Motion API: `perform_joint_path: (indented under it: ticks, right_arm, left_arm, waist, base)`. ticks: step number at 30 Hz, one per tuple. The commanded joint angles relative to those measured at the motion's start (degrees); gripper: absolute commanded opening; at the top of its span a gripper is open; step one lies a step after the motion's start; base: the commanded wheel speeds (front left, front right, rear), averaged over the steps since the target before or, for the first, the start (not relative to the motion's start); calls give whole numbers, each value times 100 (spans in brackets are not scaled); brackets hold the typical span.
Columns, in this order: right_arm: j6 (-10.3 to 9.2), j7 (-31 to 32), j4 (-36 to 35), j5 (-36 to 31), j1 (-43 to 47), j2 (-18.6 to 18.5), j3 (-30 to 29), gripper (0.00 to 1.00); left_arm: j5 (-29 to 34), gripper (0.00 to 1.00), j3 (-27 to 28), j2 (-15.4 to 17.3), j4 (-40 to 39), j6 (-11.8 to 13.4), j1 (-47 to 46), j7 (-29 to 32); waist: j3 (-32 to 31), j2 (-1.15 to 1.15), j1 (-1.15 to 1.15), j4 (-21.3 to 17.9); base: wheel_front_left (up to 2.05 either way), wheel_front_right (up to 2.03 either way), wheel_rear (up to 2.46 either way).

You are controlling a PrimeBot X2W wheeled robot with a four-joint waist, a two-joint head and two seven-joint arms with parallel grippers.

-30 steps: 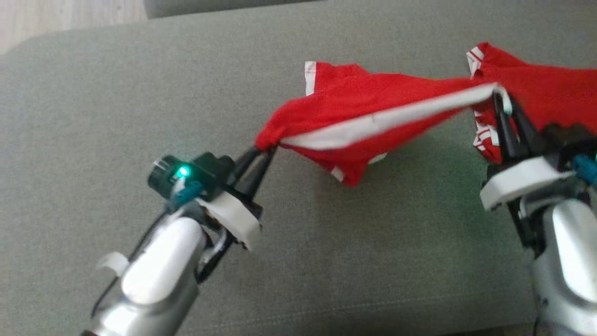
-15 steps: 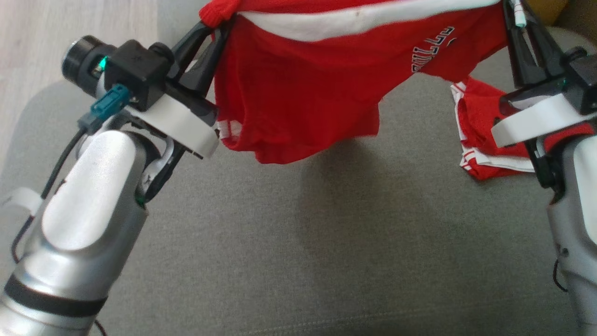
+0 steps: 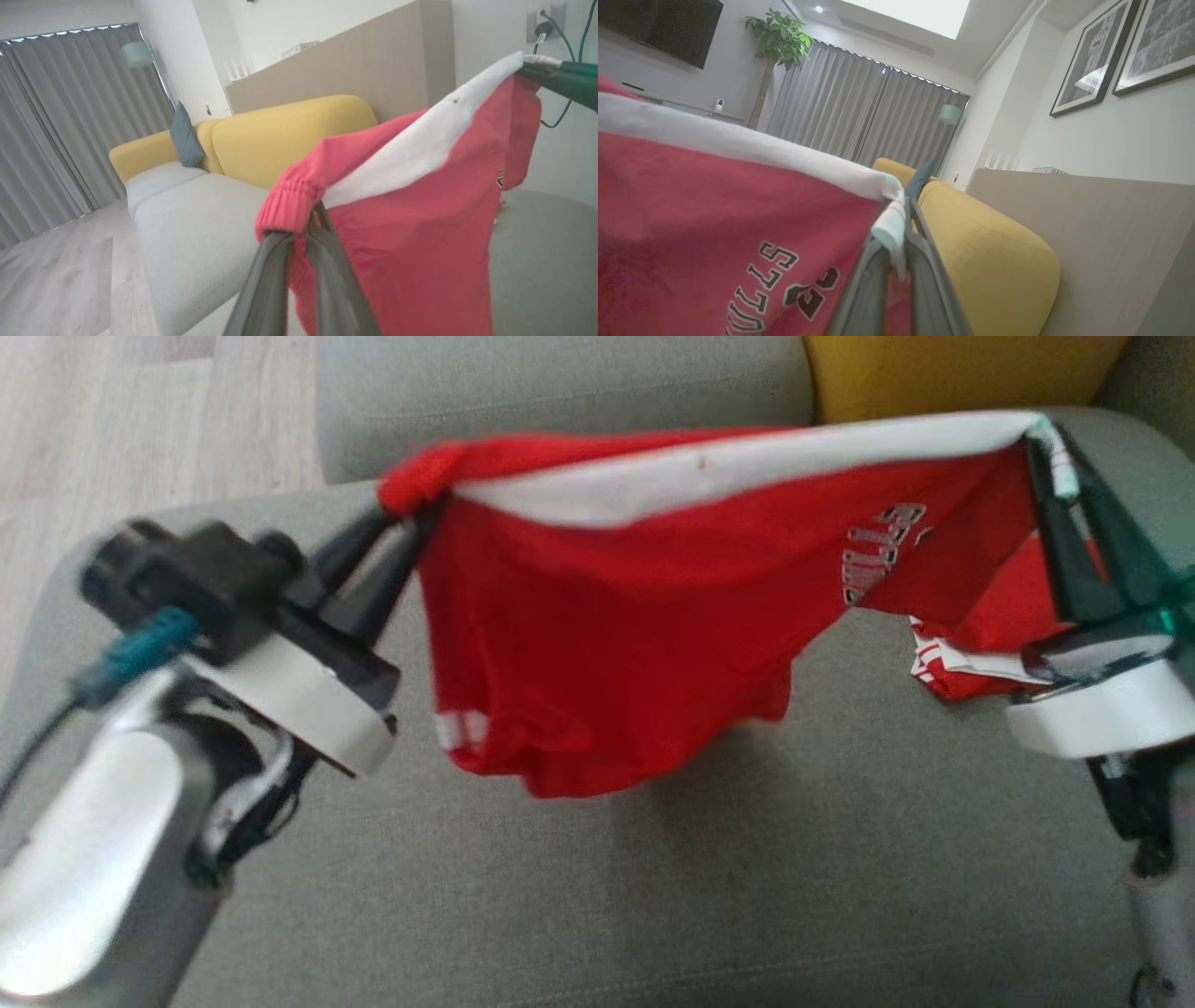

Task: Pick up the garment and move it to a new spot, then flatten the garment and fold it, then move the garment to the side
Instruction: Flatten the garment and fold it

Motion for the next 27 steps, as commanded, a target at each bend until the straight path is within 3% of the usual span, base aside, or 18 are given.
perform_joint_path:
  ticks: [1, 6, 11, 17, 21, 27]
  right_arm:
    - [36, 160, -431, -16, -231, -124, -3, 0]
    - [36, 304, -402, 30, -576, -219, -6, 0]
    - [36, 354, 256, 262, -1624, -409, 309, 0]
    - [36, 148, 1904, 474, -3694, -461, 886, 0]
    - [36, -515, 3104, 218, -5224, -286, 1075, 0]
    - [36, -1491, 4534, -417, -6535, 224, 615, 0]
  left_arm:
    - [-75, 0, 461, 278, -388, 79, -494, 127]
    - [-84, 0, 499, 337, -371, 6, -898, 290]
    - [-117, 0, 381, 233, 335, -213, -1815, 291]
    - [104, 0, 353, 50, 1877, -342, -3482, -230]
    - [351, 0, 504, -181, 2957, -278, -4670, -900]
    - [498, 0, 667, -599, 4227, -79, -5772, -1896]
  waist:
    - [131, 0, 0, -19]
    - [443, 0, 0, -31]
    - [1042, 0, 0, -65]
    - [1824, 0, 0, -123]
    - [2257, 0, 0, -148]
    - [2680, 0, 0, -121]
  base:
    - [0, 0, 0]
    - [0, 0, 0]
    - [0, 0, 0]
    - [0, 0, 0]
    - [0, 0, 0]
    - [0, 0, 0]
